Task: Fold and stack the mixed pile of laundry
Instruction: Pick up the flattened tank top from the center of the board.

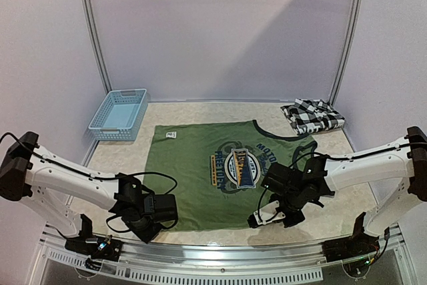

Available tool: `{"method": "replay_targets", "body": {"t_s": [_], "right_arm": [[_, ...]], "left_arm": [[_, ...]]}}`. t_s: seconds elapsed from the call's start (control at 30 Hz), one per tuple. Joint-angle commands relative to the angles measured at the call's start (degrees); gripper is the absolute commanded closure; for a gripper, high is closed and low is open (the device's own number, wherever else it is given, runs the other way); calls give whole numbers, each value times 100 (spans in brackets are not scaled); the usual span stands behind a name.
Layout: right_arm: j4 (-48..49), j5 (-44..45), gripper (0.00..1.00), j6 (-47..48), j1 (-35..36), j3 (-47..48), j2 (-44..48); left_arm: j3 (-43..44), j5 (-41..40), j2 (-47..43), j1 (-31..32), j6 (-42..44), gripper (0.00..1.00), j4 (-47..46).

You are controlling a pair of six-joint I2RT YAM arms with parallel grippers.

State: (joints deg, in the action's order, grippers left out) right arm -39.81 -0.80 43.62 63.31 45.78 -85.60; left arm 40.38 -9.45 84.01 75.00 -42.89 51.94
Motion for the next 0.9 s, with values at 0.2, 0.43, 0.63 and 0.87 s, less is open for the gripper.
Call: {"method": "replay_targets", "body": {"t_s": [0.2,0.43,0.63,0.87], "right_arm": [[30,50,99,-80,-44,-6,140],[-214,-175,100,-96,-411,175,528],[-368,-395,100,-140,-800,277,812],[-416,-559,100,-196,-1239,476,846]], "left_arm": [[274,-778,172,22,105,100,398],[909,-1097,253,22,347,100,1017],[1291,-1371,282,-22,545,100,1423],[1528,-1564,210,-381,638,100,1679]]}}
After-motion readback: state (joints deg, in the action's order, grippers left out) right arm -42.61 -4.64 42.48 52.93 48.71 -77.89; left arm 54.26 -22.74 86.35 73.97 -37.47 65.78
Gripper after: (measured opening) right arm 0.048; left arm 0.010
